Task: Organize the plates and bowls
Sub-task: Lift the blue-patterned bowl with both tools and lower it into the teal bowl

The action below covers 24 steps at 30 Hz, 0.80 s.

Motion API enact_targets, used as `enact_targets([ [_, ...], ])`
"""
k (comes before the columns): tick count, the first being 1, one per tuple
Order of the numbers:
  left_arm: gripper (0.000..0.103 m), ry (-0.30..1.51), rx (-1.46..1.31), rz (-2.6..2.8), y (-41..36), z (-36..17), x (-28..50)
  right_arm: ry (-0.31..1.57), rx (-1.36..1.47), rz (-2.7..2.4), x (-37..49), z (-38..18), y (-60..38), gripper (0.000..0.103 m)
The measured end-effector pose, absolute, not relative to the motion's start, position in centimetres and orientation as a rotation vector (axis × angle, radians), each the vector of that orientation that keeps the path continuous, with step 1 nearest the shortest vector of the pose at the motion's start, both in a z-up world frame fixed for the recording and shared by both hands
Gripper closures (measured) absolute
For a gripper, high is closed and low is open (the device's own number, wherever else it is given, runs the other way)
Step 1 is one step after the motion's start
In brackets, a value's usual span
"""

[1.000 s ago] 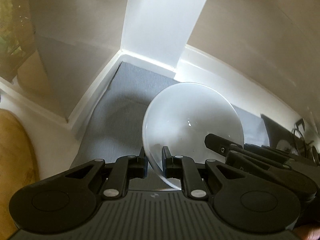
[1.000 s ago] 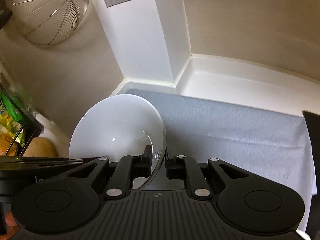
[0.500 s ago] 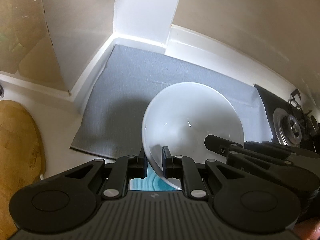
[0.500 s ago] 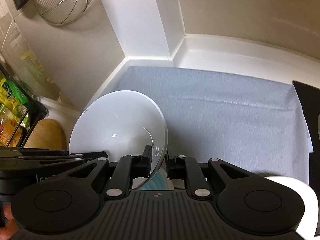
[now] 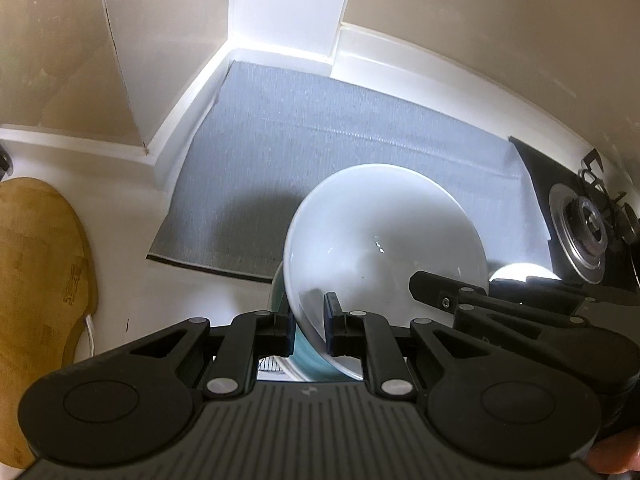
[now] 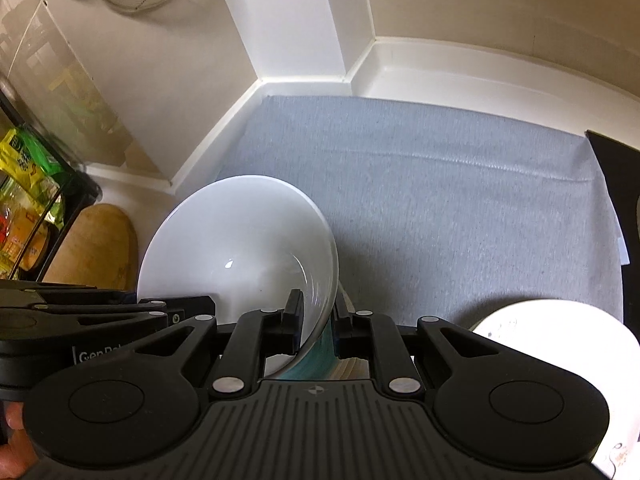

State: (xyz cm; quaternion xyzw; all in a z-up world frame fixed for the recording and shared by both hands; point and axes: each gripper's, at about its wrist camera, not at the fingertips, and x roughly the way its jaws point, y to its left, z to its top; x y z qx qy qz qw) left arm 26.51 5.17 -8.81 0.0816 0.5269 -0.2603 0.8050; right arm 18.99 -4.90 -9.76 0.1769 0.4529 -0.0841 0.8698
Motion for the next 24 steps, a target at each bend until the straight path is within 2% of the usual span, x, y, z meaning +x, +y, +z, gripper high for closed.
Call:
enact_targets([
  [24,0.088,1.184,0.17,-0.576,5.1,-9.5,27.3,1.018,0.403,-0.157,19.5,-11.0,-5.0,0.087],
])
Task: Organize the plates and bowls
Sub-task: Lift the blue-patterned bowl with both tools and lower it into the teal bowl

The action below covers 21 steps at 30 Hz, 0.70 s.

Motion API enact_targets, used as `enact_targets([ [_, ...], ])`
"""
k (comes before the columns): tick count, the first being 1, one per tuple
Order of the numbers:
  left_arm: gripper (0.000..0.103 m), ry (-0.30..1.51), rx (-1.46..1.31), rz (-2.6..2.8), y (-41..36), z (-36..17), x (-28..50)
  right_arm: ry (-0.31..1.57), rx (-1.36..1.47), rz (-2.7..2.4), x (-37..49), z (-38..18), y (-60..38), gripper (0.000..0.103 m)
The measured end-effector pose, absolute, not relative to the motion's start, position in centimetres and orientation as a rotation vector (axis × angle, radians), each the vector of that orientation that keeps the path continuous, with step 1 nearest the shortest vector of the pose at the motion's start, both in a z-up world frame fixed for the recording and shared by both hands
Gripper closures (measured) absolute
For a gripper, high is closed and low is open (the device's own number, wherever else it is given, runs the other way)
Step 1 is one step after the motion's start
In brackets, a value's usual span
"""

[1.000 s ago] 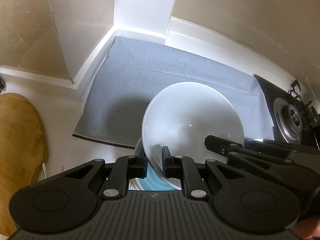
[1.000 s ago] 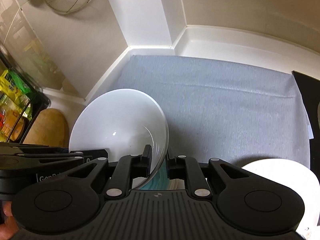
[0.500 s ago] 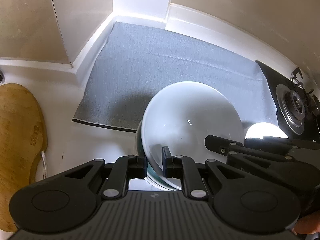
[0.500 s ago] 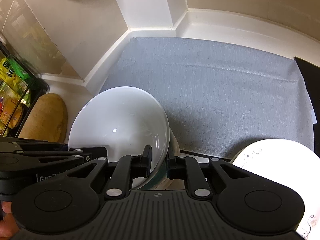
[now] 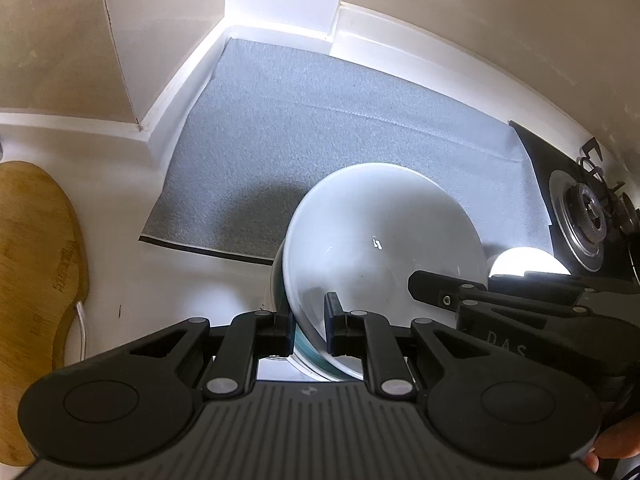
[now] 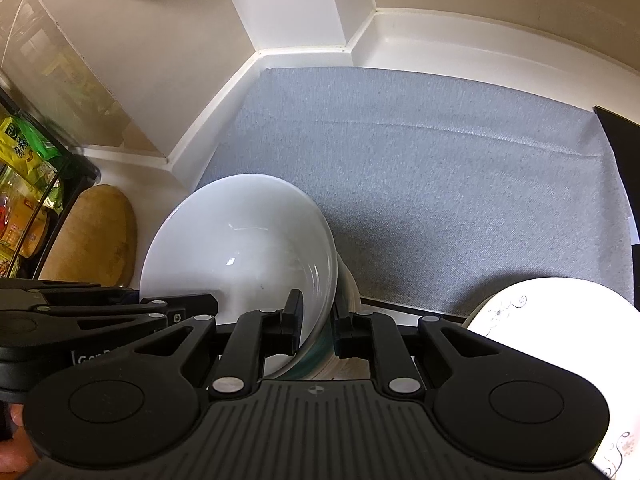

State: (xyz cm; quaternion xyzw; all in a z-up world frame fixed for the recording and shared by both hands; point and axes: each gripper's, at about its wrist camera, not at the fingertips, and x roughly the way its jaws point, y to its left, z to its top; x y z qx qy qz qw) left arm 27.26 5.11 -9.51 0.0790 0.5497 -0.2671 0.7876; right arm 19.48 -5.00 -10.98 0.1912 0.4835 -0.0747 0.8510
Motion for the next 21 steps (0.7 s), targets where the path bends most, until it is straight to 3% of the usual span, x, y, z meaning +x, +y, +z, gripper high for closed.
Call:
enact_targets([
  [15,0.086,1.242,0.149,-0.577,5.1,-9.5,28.3,1.056,0.424,-0.124,19.9,-11.0,-5.5,0.084],
  [21,0.078,1.272,0.125,-0.584,5.1,-9.4,28.7,1.062,0.425,-0.127,20.3,-10.8,-5.3,0.076],
])
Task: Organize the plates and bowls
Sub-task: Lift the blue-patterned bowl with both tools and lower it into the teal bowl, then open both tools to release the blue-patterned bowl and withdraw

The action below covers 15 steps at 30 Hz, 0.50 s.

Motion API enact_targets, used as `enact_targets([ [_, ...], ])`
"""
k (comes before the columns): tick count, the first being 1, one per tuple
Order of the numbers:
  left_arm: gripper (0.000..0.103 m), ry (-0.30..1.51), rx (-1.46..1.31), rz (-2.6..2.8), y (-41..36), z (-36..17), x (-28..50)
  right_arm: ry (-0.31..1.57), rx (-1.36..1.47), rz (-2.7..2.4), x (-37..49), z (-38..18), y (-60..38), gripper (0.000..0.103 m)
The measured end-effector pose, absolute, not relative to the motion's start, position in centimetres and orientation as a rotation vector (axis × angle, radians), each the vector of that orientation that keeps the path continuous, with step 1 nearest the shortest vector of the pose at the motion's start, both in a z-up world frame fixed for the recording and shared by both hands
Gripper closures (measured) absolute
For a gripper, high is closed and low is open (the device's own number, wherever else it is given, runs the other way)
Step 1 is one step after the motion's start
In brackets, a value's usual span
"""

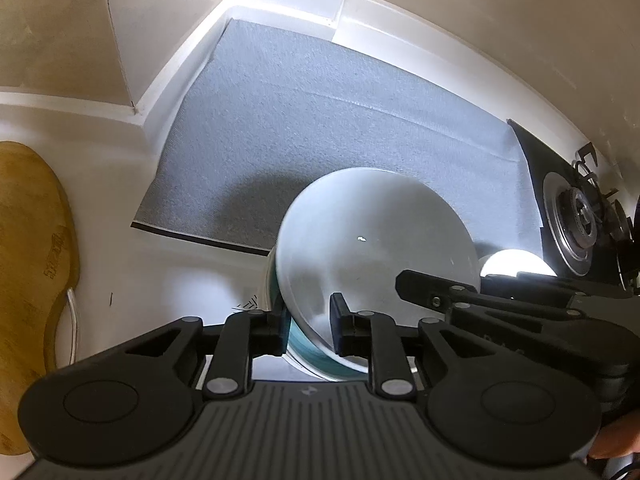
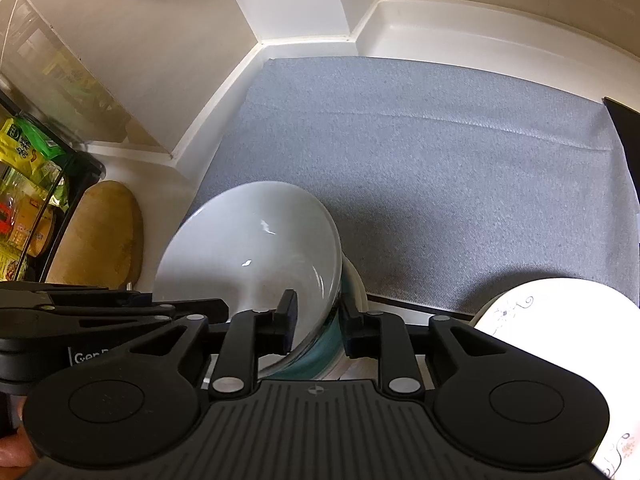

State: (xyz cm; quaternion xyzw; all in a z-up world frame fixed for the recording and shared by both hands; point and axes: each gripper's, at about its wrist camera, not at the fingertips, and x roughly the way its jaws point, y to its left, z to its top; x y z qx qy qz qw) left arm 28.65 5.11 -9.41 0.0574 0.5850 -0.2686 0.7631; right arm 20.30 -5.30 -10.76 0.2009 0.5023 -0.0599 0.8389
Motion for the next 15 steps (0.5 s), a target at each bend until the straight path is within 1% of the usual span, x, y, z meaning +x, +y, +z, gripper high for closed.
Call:
enact_targets([
  [3,0.075,1.283,0.12,-0.589,5.1,-9.3,28.7,1.065,0.42,-0.122,20.5,-10.7,-5.2,0.072],
  [10,0.068,1.321,0.095,-0.609,5.3,-9.1,29.2,1.089,0.446,-0.125,20.8,-10.7,-5.6,0.072],
  [13,0.063,1.333,0.085,-0.629,5.4,-9.0,29.4,1.111,0.481,-0.124,21.0,-10.7,-6.0,0.072],
  [15,0.056,1.333,0.082,-0.643,5.5,-8.7,29.4,1.125,0.5,-0.122,21.1,-10.7,-6.2,0.072],
])
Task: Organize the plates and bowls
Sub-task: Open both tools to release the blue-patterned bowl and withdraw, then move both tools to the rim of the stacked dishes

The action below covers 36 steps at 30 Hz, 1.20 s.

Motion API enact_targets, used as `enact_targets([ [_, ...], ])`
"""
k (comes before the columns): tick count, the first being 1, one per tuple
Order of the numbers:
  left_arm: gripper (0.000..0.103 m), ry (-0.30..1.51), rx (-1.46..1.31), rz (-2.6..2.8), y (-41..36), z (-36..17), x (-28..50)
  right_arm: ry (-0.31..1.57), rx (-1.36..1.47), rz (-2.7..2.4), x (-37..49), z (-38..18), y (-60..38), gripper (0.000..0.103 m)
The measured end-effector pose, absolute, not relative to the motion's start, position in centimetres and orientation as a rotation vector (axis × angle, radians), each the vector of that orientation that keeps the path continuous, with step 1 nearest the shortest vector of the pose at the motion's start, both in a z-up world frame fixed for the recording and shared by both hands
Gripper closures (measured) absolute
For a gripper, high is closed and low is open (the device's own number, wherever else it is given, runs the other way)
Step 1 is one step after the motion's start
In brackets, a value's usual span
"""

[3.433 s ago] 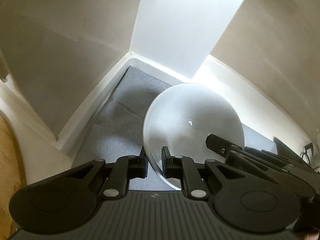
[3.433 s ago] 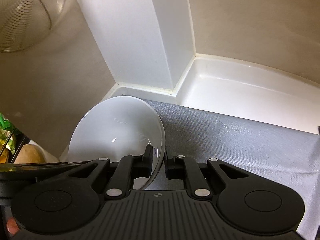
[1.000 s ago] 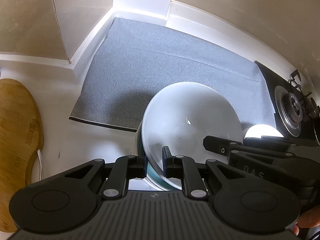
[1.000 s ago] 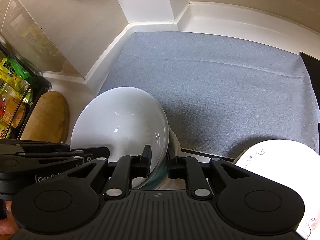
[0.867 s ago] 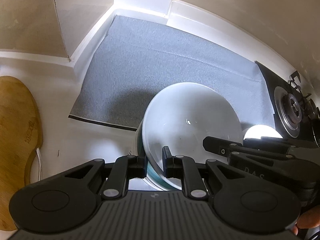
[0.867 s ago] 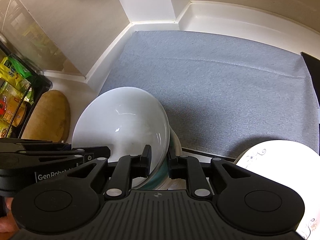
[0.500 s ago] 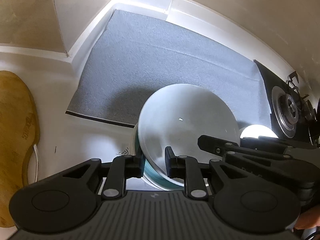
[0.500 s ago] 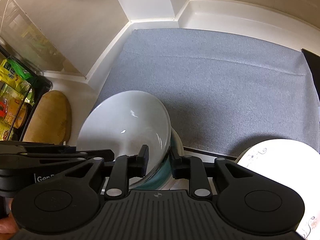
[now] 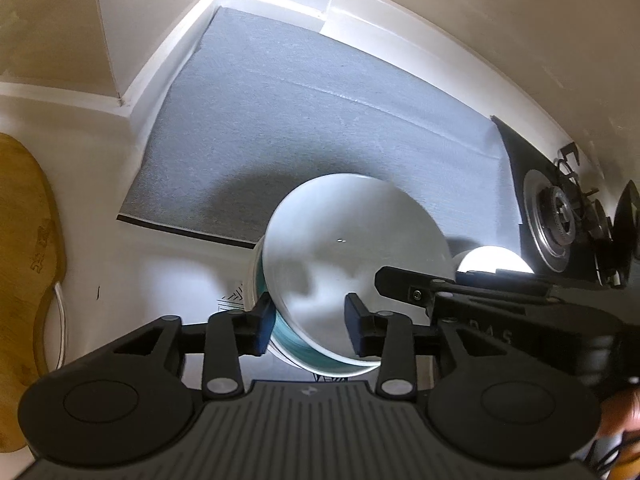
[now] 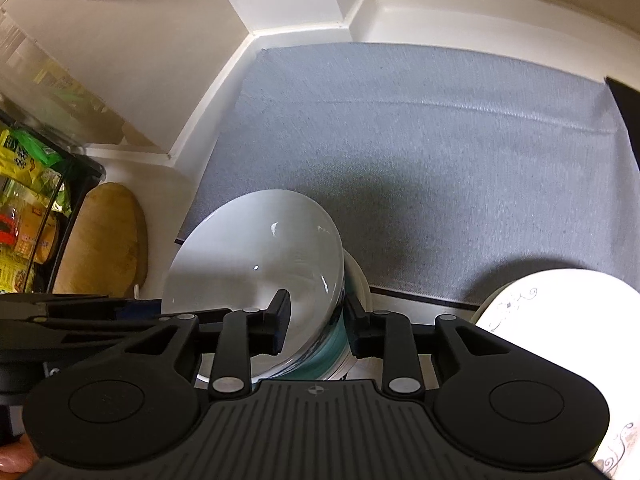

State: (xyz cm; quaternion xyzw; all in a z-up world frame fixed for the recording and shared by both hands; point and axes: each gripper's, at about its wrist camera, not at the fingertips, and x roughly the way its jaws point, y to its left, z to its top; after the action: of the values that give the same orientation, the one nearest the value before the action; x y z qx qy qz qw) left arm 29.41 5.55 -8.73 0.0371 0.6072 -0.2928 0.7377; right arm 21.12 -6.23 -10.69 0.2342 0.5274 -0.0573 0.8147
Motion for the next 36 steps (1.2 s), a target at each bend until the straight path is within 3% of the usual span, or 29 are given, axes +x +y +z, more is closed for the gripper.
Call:
enact_targets([
  [1,0.054,1.334,0.079,-0.651,5.6,-8.6,29.4,1.132,0.509,-0.121,21.2,-10.7,-6.4,0.072],
  [3,0.034,1.319,0.088,-0.636,5.8,-8.1,29.5,1.139,0.524,-0.119,21.3,-10.6,-6.7,0.07],
  [5,0.021,1.274,0.091,-0.62,6.2,-7.4,29.7,1.126,0.519,-0.122,21.3,-10.2,-7.0,0.062],
  [7,0.017,1.255,0.082,-0.621,6.6,-6.9,29.8,1.1,0.497,-0.13,21.2,-9.5,-7.1,0.046],
  [13,0.001,1.195,0.13,-0.591,6.9,-7.0,29.5,1.075,0.484,-0.13,20.6,-8.8,-7.7,0.037],
  [25,0.001,1.182,0.136,-0.524,7.5,-9.2,29.8,1.094,0.543,-0.15,19.6,-11.0,-8.6,0.029],
  [36,0.0,1.196,0.126,-0.502,7.7,-9.7,30.1,1.108,0.553,-0.137,19.8,-11.6,-8.6,0.029],
])
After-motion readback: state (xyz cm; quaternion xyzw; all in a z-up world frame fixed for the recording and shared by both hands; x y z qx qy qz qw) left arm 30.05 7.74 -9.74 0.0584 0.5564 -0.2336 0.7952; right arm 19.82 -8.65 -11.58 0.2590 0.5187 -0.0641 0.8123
